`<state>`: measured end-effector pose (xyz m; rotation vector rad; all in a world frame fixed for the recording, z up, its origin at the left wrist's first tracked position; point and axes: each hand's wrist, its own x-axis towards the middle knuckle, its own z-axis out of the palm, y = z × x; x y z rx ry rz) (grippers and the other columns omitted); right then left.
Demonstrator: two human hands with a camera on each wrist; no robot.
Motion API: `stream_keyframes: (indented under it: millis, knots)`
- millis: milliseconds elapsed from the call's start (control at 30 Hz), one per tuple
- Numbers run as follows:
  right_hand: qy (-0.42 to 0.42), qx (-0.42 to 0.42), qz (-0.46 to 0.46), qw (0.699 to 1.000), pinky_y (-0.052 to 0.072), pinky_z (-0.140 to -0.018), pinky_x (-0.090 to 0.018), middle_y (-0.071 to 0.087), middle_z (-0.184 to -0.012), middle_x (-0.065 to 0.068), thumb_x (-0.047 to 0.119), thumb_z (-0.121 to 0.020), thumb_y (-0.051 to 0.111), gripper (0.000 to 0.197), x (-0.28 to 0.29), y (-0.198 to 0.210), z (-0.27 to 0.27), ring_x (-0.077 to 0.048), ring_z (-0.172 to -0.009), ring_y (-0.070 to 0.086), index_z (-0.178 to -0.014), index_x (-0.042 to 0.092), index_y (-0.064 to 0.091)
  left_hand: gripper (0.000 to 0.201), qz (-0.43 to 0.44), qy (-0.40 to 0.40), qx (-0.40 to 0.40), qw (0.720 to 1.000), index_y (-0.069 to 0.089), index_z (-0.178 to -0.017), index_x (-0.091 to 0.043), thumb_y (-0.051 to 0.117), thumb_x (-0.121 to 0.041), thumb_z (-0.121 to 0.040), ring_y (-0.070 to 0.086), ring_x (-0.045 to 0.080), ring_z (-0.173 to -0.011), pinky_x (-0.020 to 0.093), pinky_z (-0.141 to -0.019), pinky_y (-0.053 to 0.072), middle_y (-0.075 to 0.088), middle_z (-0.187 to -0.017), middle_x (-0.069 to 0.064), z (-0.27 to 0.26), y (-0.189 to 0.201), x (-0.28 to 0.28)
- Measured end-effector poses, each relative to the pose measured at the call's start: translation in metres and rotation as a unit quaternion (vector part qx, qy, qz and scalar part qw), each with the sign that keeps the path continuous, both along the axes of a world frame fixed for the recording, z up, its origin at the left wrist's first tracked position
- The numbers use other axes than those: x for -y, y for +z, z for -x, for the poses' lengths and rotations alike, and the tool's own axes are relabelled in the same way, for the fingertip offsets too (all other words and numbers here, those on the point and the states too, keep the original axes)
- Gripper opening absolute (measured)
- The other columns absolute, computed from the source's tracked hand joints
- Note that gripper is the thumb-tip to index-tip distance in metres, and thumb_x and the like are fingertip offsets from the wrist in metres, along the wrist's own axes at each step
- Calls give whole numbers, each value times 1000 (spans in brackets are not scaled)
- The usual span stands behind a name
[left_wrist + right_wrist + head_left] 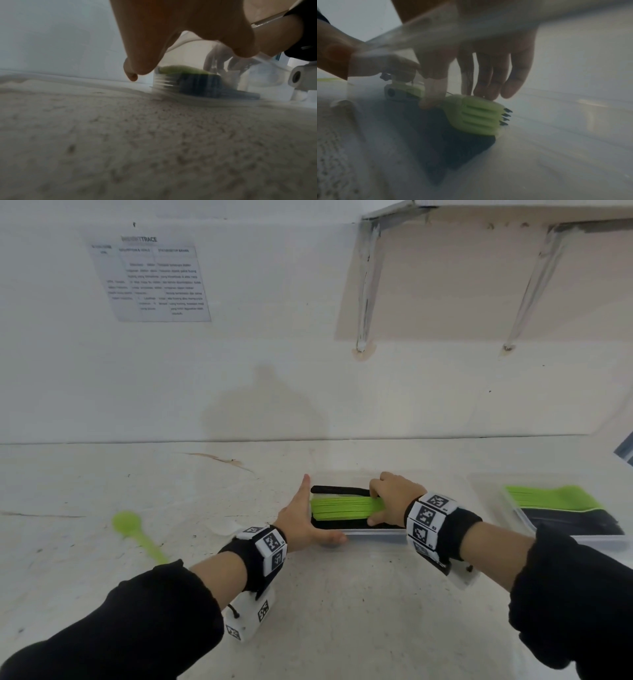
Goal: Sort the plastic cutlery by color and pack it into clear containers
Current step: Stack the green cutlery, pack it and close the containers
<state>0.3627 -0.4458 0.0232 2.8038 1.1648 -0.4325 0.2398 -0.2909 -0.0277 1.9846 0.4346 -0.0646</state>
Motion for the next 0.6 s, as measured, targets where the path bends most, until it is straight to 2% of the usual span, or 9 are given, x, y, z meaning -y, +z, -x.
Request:
stream_keyframes:
  millis: [100,233,400,467,533,600]
  knots:
    - [-15,-7,-5,1000,44,-87,-35,46,-121,-7,45,-78,68,56,-2,1,-1,-25,-110,50,-117,11,46,141,70,-15,15,997,-24,-145,-19,88,-28,-59,8,-3,-128,25,-112,17,0,-157,-6,-1,-2,1]
    - [-27,-11,-6,1000,46,-87,-37,46,-121,-6,46,-74,72,61,-3,4,-2,-25,-110,51,-118,13,47,140,70,-18,11,997,-24,-145,-20,87,-29,-60,6,-4,-127,23,-111,16,-7,-157,-7,-1,-4,0]
    - [2,-6,-6,1000,47,-89,-37,40,-126,-3,47,-72,73,68,-3,7,-1,-23,-115,45,-126,19,44,135,84,-17,12,996,-25,-145,-21,84,-21,-66,15,-2,-126,24,-110,22,2,-156,-6,-1,-7,-1]
    - [12,2,0,1000,47,-87,-37,42,-125,-4,48,-75,69,63,-5,5,2,-24,-113,47,-124,17,45,132,86,-15,12,996,-25,-146,-19,82,-17,-68,16,-3,-123,19,-106,23,9,-153,-9,0,-8,1]
    - [6,21,2,1000,46,-87,-38,44,-123,-5,49,-78,65,58,-8,2,4,-25,-113,47,-121,15,47,127,87,-15,17,996,-24,-146,-17,80,-13,-72,17,-4,-121,14,-100,23,18,-141,-13,0,-7,2]
    - [-10,28,-2,1000,46,-88,-39,44,-123,-5,50,-78,64,58,-9,0,5,-25,-114,46,-121,15,47,125,80,-17,20,996,-23,-146,-16,78,-13,-73,18,-4,-120,13,-98,23,20,-143,-10,1,-5,3]
